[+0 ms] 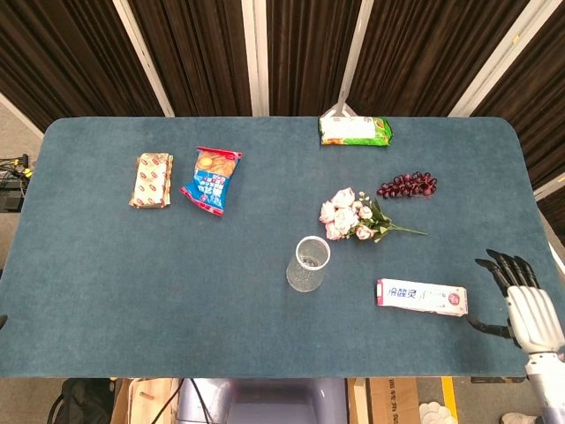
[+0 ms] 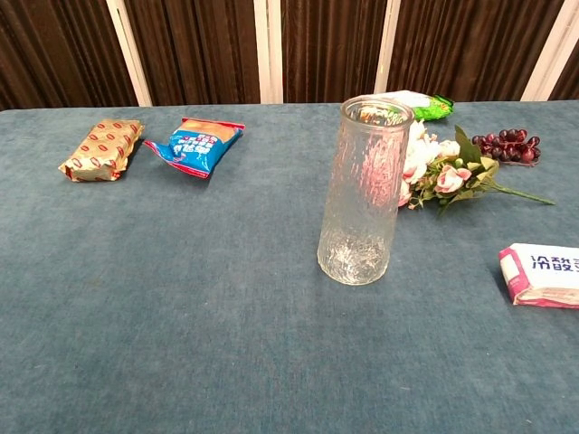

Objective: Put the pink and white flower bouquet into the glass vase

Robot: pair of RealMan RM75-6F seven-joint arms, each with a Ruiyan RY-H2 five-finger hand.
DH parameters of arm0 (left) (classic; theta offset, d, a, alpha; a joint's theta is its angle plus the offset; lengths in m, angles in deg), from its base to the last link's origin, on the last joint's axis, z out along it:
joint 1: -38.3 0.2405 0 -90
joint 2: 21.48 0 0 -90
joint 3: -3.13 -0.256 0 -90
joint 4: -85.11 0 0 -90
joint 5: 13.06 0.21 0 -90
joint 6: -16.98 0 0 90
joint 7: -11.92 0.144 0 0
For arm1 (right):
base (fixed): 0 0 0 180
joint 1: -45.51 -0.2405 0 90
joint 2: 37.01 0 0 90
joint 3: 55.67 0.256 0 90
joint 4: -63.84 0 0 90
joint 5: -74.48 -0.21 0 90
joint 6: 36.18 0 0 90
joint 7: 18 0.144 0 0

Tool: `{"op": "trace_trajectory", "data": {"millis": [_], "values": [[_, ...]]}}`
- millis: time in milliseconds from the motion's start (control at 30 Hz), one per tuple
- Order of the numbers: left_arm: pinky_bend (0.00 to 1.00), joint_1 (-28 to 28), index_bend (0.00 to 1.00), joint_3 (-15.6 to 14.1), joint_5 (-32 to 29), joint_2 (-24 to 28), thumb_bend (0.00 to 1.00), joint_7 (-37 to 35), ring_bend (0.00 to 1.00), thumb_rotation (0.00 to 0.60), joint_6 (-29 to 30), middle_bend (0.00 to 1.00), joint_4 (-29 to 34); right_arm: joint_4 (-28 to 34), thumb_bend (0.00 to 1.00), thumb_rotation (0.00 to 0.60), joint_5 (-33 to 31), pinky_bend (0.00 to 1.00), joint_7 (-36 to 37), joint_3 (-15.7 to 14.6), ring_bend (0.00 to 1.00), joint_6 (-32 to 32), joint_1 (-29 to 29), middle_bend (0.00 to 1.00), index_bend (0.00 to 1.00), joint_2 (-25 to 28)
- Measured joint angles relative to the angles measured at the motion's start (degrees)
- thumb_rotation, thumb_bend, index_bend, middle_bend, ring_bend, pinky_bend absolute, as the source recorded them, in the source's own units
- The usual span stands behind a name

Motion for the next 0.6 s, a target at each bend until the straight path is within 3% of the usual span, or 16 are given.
{"op": "trace_trajectory", "data": {"millis": [333,600], "values": [[0.05,0.42,0.1,0.04,-0.26,-0.09,0.17,1.0,0.0,0.6,0.05,0.0,0.86,5.32,0.15,0.6,-8.95,0.0,-7.25,5.75,0.05,-11.29,-10.5,0.09,0.2,1.92],[0.05,0.23,0.1,0.43,-0.59,-0.27,0.17,1.44,0.0,0.6,-0.3,0.0,0.73,6.23,0.15,0.6,-21.99,0.0,-17.93,8.7,0.02,-20.67,-19.65,0.06,0.2,-1.23]]}}
